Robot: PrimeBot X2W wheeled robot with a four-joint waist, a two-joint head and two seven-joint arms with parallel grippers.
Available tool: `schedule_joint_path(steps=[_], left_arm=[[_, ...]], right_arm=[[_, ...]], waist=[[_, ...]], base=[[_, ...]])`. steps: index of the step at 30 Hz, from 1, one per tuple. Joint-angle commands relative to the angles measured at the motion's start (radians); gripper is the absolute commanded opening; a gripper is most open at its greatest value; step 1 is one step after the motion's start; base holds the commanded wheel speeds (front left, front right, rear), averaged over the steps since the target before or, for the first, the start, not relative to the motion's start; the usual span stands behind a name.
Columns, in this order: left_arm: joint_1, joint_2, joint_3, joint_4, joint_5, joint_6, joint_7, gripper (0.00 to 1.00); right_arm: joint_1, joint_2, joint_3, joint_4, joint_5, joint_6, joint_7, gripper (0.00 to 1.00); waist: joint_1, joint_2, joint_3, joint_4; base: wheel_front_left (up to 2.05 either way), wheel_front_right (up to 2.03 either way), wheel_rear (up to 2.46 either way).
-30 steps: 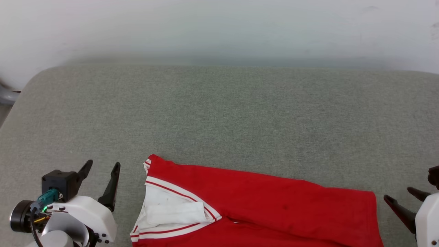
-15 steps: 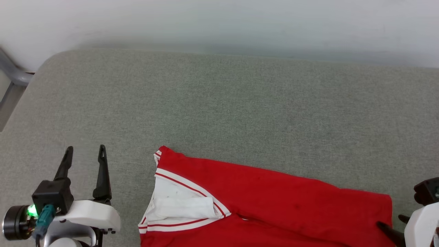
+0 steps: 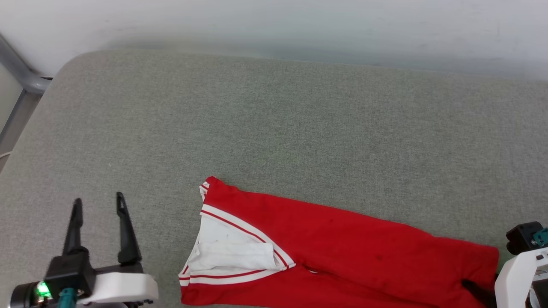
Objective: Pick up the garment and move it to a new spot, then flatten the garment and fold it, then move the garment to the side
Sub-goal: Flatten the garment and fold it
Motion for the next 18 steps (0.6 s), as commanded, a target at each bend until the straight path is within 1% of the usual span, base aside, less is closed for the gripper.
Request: schedule_joint_path(steps=[1, 2, 3, 4, 5, 6, 7, 9, 13, 18], left_arm=[[0.019, -0.032, 0.019, 0.001, 0.044, -0.030, -0.005, 1.00], [0.023, -0.047, 0.026, 0.005, 0.060, -0.043, -0.005, 1.00], [0.023, -0.047, 0.026, 0.005, 0.060, -0.043, -0.005, 1.00], [0.023, -0.068, 0.038, 0.003, 0.072, -0.055, -0.005, 1.00], [0.026, -0.079, 0.046, 0.005, 0.085, -0.069, -0.005, 1.00], [0.029, -0.092, 0.057, 0.007, 0.097, -0.081, -0.005, 1.00], [0.027, -0.105, 0.067, 0.003, 0.108, -0.094, -0.005, 1.00], [0.031, -0.127, 0.090, 0.001, 0.128, -0.116, -0.005, 1.00], [0.042, -0.165, 0.125, 0.007, 0.163, -0.155, -0.005, 1.00], [0.050, -0.198, 0.162, 0.013, 0.200, -0.194, -0.005, 1.00]], right_arm=[[0.016, 0.035, 0.053, 0.037, 0.012, 0.003, 0.002, 1.00], [0.018, 0.038, 0.065, 0.045, 0.017, 0.003, 0.000, 1.00], [0.018, 0.038, 0.065, 0.045, 0.017, 0.003, 0.000, 1.00], [0.020, 0.040, 0.077, 0.050, 0.023, 0.004, -0.003, 1.00], [0.021, 0.040, 0.085, 0.055, 0.024, 0.006, -0.009, 0.45], [0.018, 0.039, 0.089, 0.056, 0.026, 0.006, -0.017, 0.04], [0.015, 0.037, 0.093, 0.059, 0.029, 0.006, -0.024, 0.00], [0.008, 0.033, 0.084, 0.065, 0.032, 0.006, -0.045, 0.00], [-0.003, 0.002, 0.051, 0.073, 0.044, 0.001, -0.078, 0.00], [-0.013, -0.054, -0.010, 0.087, 0.058, 0.000, -0.098, 0.00]], waist=[[0.0000, 0.0000, 0.002, 0.005], [0.0000, 0.0000, 0.003, 0.007], [0.0000, 0.0000, 0.003, 0.007], [0.0000, 0.0000, 0.003, 0.009], [0.0000, 0.0000, 0.003, 0.009], [0.0000, 0.0000, 0.003, 0.009], [0.0000, 0.0000, 0.003, 0.009], [0.0000, 0.0000, 0.000, 0.007], [0.0000, 0.0000, -0.009, 0.001], [0.0000, 0.0000, -0.021, -0.007]], base=[[0.00, 0.00, 0.00], [0.00, 0.00, 0.00], [0.00, 0.00, 0.00], [0.00, 0.00, 0.00], [0.00, 0.00, 0.00], [0.00, 0.00, 0.00], [0.00, 0.00, 0.00], [0.00, 0.00, 0.00], [0.00, 0.00, 0.00], [0.00, 0.00, 0.00]])
